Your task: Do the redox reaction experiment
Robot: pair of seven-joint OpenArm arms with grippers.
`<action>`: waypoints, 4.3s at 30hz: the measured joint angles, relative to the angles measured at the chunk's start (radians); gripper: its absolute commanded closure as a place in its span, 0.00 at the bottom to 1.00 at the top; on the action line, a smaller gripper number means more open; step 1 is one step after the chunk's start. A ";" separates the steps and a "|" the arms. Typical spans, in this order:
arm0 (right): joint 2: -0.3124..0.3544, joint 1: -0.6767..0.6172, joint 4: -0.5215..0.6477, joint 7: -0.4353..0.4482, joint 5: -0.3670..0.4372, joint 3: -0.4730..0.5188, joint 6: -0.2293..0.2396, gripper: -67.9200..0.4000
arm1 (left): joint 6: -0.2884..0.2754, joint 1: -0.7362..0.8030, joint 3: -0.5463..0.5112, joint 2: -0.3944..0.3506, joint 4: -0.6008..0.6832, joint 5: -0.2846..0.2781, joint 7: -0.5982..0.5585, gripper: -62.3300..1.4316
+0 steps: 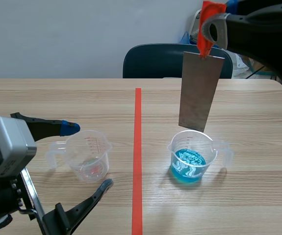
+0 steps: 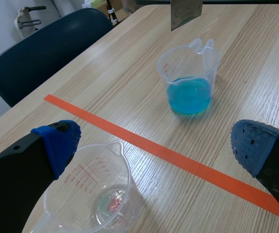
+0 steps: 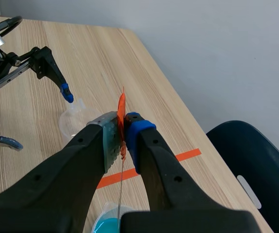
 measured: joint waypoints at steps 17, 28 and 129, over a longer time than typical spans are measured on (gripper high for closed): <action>-0.001 0.000 0.000 -0.015 0.000 0.000 0.000 0.98 | 0.000 0.000 0.000 0.000 0.000 0.000 0.000 0.00; -0.001 0.000 0.000 -0.015 0.000 0.000 0.000 0.98 | 0.000 0.000 0.000 0.000 0.000 0.000 0.000 0.00; -0.001 0.000 0.000 -0.030 0.000 0.000 0.000 0.98 | -0.070 -0.206 -0.002 0.159 -0.105 0.005 0.121 0.95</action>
